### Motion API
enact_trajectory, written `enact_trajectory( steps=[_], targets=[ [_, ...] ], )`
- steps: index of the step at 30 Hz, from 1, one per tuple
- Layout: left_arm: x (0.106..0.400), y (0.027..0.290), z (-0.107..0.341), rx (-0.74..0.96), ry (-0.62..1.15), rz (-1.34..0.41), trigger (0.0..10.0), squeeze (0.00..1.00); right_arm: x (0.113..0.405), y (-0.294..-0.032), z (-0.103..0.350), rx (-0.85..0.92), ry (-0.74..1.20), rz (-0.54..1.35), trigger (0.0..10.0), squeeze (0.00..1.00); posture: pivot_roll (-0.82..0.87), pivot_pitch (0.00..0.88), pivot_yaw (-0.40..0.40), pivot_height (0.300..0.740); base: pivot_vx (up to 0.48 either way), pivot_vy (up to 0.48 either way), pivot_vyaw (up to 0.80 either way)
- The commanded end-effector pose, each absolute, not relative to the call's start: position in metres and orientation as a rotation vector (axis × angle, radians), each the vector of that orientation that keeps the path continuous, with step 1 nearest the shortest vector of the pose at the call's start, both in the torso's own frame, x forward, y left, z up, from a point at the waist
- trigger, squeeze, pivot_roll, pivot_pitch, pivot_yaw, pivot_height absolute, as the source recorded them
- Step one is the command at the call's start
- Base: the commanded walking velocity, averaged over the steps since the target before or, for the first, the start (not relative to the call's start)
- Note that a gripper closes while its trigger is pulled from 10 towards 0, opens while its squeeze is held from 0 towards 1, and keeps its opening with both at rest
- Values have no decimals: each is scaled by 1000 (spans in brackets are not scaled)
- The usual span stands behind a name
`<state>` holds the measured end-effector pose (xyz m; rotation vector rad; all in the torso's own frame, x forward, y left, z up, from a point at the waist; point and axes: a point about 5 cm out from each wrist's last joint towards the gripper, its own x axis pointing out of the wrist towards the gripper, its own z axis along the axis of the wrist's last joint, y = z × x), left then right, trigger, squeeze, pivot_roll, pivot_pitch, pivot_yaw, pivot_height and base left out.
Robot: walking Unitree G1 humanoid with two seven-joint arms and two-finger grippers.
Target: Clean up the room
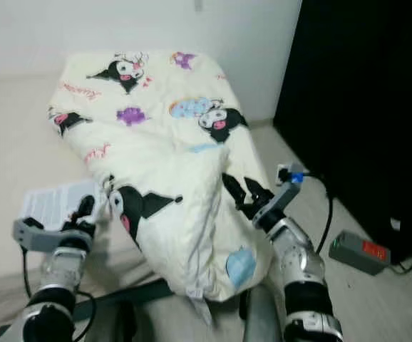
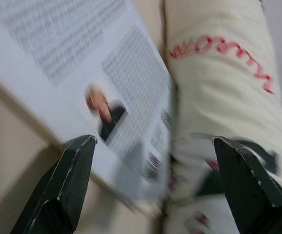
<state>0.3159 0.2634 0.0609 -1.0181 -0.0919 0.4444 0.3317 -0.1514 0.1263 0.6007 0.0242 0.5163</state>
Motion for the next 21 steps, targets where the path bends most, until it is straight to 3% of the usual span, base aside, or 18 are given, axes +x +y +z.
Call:
enact_trajectory(
  steps=[1,10,21],
  targets=[
    [305,282,61,-942,-80,573,10000,0,325,-150,125,620,45,507,10000,0,-56,277,-23,474,0,0,0],
    [299,286,78,-911,-84,661,10000,0,315,-152,124,619,73,477,10000,0,-50,302,-25,434,0,0,0],
    [271,285,56,-763,91,885,10000,0,317,-153,124,583,94,446,10000,0,-33,258,-21,434,0,0,0]
  ],
)
